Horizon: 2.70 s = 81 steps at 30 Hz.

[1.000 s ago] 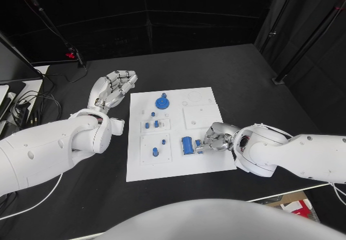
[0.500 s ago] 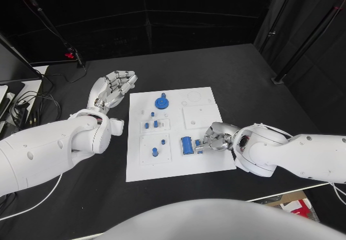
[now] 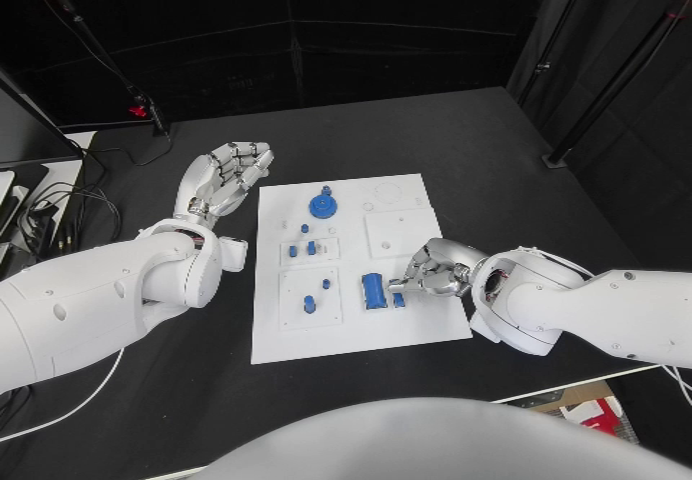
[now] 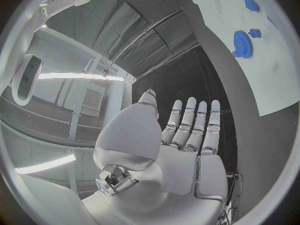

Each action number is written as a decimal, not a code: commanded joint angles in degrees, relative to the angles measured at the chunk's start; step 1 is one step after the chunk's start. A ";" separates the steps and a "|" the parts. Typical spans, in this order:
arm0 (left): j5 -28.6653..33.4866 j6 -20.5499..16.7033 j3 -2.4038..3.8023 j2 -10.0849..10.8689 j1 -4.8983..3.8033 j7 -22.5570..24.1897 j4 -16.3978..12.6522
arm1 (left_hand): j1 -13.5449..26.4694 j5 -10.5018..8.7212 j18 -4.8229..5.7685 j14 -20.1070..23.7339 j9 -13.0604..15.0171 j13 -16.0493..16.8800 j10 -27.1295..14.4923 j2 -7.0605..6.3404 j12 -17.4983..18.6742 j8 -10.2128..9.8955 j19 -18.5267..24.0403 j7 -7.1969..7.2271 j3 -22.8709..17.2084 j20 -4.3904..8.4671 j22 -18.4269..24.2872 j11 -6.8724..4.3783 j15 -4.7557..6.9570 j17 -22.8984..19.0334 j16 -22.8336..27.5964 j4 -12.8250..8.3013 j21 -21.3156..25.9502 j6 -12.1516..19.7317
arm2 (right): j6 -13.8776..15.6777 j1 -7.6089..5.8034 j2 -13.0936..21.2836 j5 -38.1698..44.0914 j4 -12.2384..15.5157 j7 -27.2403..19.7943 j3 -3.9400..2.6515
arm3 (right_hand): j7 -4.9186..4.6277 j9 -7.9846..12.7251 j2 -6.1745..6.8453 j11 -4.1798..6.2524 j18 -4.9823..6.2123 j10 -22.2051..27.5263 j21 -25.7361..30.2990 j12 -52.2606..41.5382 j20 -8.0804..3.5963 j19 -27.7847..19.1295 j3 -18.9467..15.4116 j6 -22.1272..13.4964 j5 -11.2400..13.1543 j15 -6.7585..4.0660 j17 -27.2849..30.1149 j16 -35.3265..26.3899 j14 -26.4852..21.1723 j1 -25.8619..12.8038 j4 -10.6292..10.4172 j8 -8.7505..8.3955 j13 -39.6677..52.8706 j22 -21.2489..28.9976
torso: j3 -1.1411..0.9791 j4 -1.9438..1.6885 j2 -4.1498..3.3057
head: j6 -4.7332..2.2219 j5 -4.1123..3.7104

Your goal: Assemble the parts on the task board

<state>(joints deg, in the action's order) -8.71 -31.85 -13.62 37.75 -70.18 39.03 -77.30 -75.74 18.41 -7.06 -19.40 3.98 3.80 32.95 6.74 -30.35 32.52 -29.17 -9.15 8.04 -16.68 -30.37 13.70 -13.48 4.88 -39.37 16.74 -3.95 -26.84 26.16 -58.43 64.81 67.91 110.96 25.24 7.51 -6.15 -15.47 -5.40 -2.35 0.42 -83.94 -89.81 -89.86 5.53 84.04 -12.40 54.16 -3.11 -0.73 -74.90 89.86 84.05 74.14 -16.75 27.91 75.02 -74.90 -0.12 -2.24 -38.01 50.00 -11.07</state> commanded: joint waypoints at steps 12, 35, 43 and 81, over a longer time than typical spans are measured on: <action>-0.02 0.44 0.06 0.10 -0.04 1.68 -0.09 | -0.06 0.15 0.51 0.48 -0.05 -0.05 -0.37 0.35 -0.36 0.15 0.12 -6.71 0.34 0.04 0.10 -0.16 0.02 -0.05 -0.18 -0.08 -0.32 0.39 | -4.75 -0.01 2.19 -0.95 0.79 -2.44 0.04 | 0.23 -0.35 3.01 0.10 -0.42 -6.06 -0.19 -0.14 -0.19 5.96 -0.90 -0.66 0.35 -0.29 -15.10 0.14 5.95 3.22 1.10 1.05 14.98 -15.10 | 0.03 0.02 0.06 | 0.00 0.04; -0.02 0.42 0.06 0.12 0.07 1.69 -0.13 | -0.06 0.15 0.51 0.48 -0.05 -0.05 -0.37 0.35 -0.36 0.15 0.12 -6.71 0.34 0.04 0.10 -0.16 0.02 -0.05 -0.18 -0.08 -0.32 0.39 | -5.45 0.02 0.84 2.30 -0.59 -0.69 0.05 | 0.41 -0.50 2.97 0.27 -0.42 -6.06 -0.19 -0.14 -0.28 5.96 -0.14 -0.21 0.37 -0.37 -15.10 0.14 5.95 4.71 0.40 1.55 14.98 -15.10 | 0.01 -0.04 -0.03 | 0.00 -0.11; -0.02 0.44 0.06 0.14 0.08 1.68 -0.09 | -0.06 0.15 0.51 0.48 -0.05 -0.05 -0.37 0.35 -0.36 0.15 0.12 -6.71 0.34 0.04 0.10 -0.16 0.02 -0.05 -0.18 -0.08 -0.32 0.39 | -7.62 0.02 0.48 3.87 -0.89 1.08 0.05 | 0.37 -0.46 3.15 0.24 -0.42 -6.06 -0.19 -0.14 -0.29 5.96 -0.14 -0.47 0.37 -0.36 -15.10 0.14 5.95 5.04 0.48 1.47 14.98 -15.10 | -0.02 -0.05 0.03 | 0.00 -0.16; -0.02 0.52 0.06 0.10 0.19 1.56 -0.06 | -0.26 0.24 0.51 0.54 -0.07 -0.06 -0.45 0.47 -0.47 0.26 0.15 -6.72 0.45 0.04 0.19 -0.16 0.02 -0.22 -0.34 -0.06 -0.34 0.46 | -9.69 0.02 -0.97 6.59 -1.38 3.26 0.05 | 0.44 -0.54 3.92 0.27 -0.42 -6.06 -0.19 -0.14 -0.18 5.96 3.08 -0.70 0.33 -0.17 -15.10 0.14 5.95 10.23 1.77 1.97 14.98 -15.10 | 0.01 -0.04 0.02 | 0.00 -0.35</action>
<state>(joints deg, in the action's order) -8.71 -31.79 -13.62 37.89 -69.91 39.03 -77.32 -75.73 18.40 -7.06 -19.40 3.99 3.81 32.74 6.73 -30.57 32.51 -29.17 -9.15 8.19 -16.68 -30.24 13.48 -13.48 4.70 -39.36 16.59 -3.95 -26.84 17.70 -58.43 63.83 74.18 109.45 27.85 7.48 -5.75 -16.07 -1.61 -2.35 0.42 -83.93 -89.81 -89.87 5.53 84.04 -9.77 53.79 -2.99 -0.73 -74.90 89.86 84.05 83.78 -14.95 29.73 75.06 -74.90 -0.11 -2.27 -38.01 50.00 -11.37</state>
